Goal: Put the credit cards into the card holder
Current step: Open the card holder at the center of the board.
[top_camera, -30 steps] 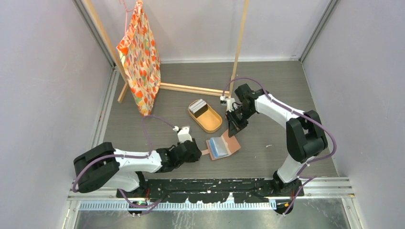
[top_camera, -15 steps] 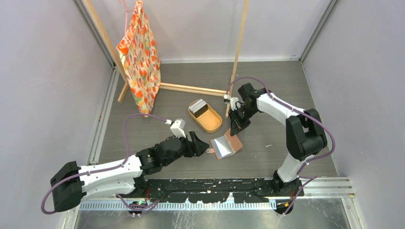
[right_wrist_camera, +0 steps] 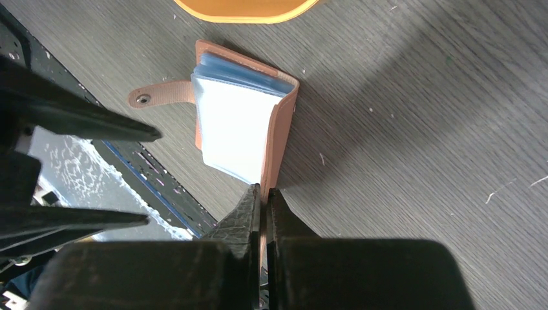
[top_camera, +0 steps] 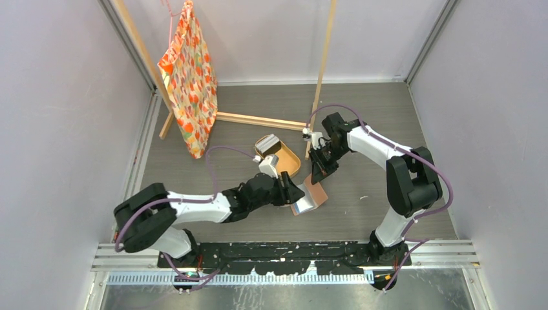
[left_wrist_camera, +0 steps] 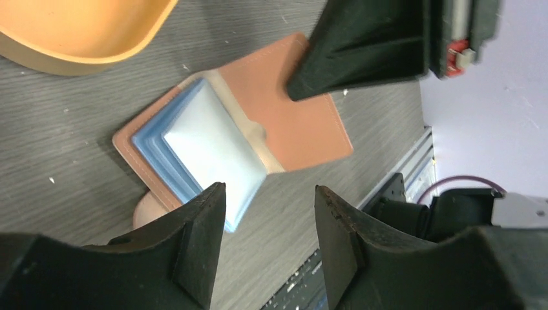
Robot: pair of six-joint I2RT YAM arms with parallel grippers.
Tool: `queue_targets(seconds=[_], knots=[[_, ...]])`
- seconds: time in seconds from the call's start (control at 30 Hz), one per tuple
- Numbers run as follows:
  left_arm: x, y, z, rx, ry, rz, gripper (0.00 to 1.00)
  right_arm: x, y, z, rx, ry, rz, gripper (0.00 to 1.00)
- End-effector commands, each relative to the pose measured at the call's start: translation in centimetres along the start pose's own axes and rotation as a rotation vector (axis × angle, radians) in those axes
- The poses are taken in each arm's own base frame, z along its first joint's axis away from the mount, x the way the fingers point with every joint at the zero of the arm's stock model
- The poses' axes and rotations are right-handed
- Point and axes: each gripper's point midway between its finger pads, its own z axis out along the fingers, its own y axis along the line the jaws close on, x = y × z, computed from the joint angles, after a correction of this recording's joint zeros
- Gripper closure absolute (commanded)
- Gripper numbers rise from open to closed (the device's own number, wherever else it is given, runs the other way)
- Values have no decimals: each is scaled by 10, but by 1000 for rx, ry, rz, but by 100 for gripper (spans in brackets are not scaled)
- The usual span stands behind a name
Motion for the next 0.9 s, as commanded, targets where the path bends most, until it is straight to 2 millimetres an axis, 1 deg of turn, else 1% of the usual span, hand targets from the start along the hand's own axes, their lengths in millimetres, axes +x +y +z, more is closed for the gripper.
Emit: queue_targets(seconds=[0.0, 0.1, 0.27, 0.47, 0.87], knots=[[-18, -14, 19, 51, -43, -54, 47, -9, 2, -2, -4, -20, -8, 95], [-17, -7, 23, 11, -36, -52, 47, -9, 3, -2, -5, -20, -8, 95], [-13, 5, 23, -55, -19, -45, 46, -9, 2, -1, -5, -16, -4, 95], [-6, 9, 28, -68, 5, -58, 46, -9, 2, -1, -5, -16, -4, 95], [-2, 19, 29, -118, 15, -74, 45, -7, 1, 1, -6, -8, -1, 95]])
